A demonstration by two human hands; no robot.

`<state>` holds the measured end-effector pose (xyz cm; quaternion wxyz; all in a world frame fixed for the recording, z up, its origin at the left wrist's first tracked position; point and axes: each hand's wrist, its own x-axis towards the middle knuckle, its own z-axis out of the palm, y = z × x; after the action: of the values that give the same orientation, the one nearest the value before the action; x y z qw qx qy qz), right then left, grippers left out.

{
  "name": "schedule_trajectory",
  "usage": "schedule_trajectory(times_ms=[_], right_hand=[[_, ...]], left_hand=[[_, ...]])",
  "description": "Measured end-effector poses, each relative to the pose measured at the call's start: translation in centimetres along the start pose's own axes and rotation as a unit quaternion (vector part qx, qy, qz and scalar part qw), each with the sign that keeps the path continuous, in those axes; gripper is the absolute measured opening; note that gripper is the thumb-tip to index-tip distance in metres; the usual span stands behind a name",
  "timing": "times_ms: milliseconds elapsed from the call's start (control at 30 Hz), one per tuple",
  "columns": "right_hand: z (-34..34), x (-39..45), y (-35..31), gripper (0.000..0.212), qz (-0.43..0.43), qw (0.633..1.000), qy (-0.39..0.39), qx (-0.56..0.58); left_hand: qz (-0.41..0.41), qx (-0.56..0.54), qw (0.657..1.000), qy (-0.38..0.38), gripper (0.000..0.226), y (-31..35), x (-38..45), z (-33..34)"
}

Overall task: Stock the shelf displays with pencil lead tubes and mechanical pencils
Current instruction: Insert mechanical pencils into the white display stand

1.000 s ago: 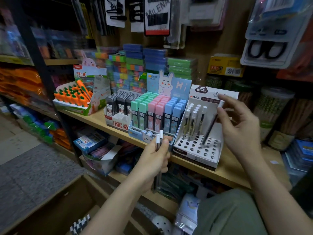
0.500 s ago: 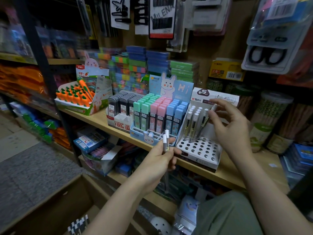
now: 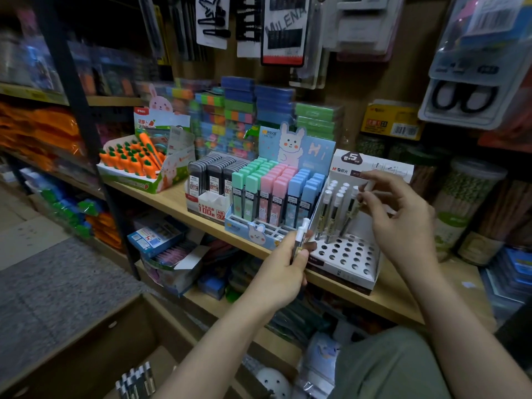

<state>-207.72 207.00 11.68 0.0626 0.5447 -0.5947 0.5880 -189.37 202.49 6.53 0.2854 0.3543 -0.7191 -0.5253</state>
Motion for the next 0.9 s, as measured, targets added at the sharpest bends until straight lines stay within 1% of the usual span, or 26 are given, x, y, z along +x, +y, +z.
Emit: schedule_trajectory(times_ms=[100,200,267,333,433,533,600,700,767,833,867,900], right_hand=[[0.2,0.2,0.2,0.034,-0.004,1.0,0.002,-0.017],[0.3,0.2,0.3,0.034,-0.014,0.998,-0.011,-0.058],[0.6,0.2,0.4,0.035,0.0,0.996,-0.016,-0.085],[0.7,0.2,0.3,0.03,0.009,0.995,-0.002,-0.102],[0.7,0.2,0.2,0.021,-0.026,0.99,0.026,-0.138],[0.7,0.2,0.2,0.024,-0.009,0.991,0.019,-0.134],[0.8,0.1,0.3,0.023,-0.006,0.99,0.015,-0.139],[1.0,-0.2,0.3,0.021,0.01,0.99,-0.004,-0.139],[0.8,-0.5,0.0,0.025,0.006,0.991,0.01,-0.135],[0.6,-0.8,-0.6,0.028,-0.028,0.994,0.045,-0.099],[0.5,-1.0,-1.0,0.027,-0.042,0.996,0.046,-0.065],[0.4,-1.3,-1.4,0.025,-0.04,0.999,0.023,-0.016]], left_hand=[[-0.005,-0.02,1.0,-0.004,0.033,0.2,0.1,-0.1],[-0.008,-0.034,0.999,-0.006,0.033,0.2,0.1,-0.1],[-0.011,-0.038,0.999,-0.005,0.033,0.2,0.1,-0.1],[-0.014,-0.042,0.999,-0.005,0.033,0.3,0.1,-0.1],[-0.015,-0.047,0.999,-0.006,0.03,0.4,0.0,-0.1],[-0.006,-0.068,0.998,-0.009,0.019,0.5,-0.2,-0.2],[0.005,-0.107,0.994,-0.016,0.015,0.6,-0.4,-0.2],[0.012,-0.179,0.983,-0.024,0.016,0.5,-0.7,-0.2],[0.006,-0.225,0.974,-0.038,0.017,0.6,-0.9,-0.3],[0.006,-0.252,0.965,-0.066,0.019,0.7,-0.9,-0.4],[0.008,-0.255,0.964,-0.078,0.021,0.9,-0.9,-0.4],[0.011,-0.255,0.963,-0.087,0.021,1.0,-0.9,-0.3]])
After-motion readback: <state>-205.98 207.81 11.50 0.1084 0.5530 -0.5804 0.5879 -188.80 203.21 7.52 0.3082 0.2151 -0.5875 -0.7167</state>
